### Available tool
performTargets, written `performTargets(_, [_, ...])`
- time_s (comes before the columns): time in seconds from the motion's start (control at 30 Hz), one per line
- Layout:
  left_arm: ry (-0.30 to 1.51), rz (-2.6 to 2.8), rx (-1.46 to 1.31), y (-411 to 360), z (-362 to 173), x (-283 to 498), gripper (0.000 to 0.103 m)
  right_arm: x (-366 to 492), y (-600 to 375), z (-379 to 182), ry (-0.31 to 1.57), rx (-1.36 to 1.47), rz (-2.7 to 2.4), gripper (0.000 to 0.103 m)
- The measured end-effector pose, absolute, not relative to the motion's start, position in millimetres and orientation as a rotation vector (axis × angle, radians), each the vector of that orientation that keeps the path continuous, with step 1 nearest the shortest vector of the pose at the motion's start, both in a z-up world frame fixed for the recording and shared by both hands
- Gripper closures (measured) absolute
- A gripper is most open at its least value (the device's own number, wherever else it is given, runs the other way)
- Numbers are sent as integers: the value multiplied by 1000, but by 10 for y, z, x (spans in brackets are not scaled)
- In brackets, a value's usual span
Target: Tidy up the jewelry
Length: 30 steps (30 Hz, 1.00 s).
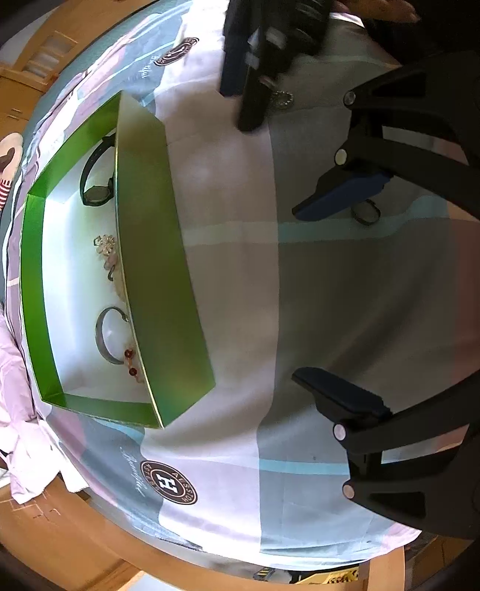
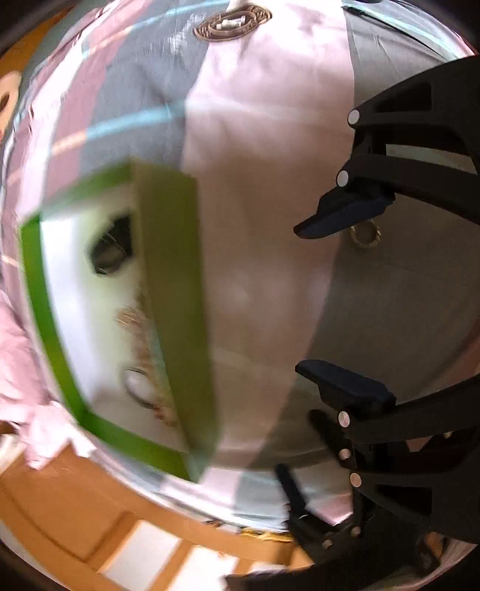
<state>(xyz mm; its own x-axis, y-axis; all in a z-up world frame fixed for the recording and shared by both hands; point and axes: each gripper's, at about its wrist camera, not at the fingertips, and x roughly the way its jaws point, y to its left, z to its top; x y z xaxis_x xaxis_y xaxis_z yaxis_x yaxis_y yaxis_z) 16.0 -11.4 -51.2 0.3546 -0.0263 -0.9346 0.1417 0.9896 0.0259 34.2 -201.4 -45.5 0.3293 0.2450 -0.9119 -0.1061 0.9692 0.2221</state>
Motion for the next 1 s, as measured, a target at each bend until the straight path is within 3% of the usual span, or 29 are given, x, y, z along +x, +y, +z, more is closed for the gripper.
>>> performTargets(0.13, [1202, -109, 97, -65, -486, 152, 22, 357, -2087, -510, 1223, 25, 117, 36])
performTargets(0.23, [1212, -96, 99, -43, -508, 148, 22, 357, -2018, -597, 1267, -15, 144, 46])
performTargets(0.43, [1234, -104, 94, -16, -529, 148, 22, 60, -1858, -803, 1331, -139, 155, 47])
performTargets(0.5, [1238, -132, 110, -60, -526, 117, 22, -47, -1838, -896, 1346, -172, 175, 59])
performTargets(0.53, [1241, -148, 115, -83, -524, 99, 22, -58, -1812, -883, 1337, -180, 203, 75])
performTargets(0.57, [1243, -168, 122, -111, -520, 83, 22, -64, -1798, -868, 1336, -176, 225, 82])
performTargets(0.73, [1273, -263, 143, -271, -564, -23, 22, 19, -1907, -827, 1312, -133, 165, 82])
performTargets(0.9, [1315, -300, 197, -431, -712, -150, 42, 84, -1995, -801, 1297, -126, 101, 82])
performTargets(1.0, [1328, -290, 262, -532, -840, -196, 44, 57, -1940, -787, 1296, -131, 120, 82])
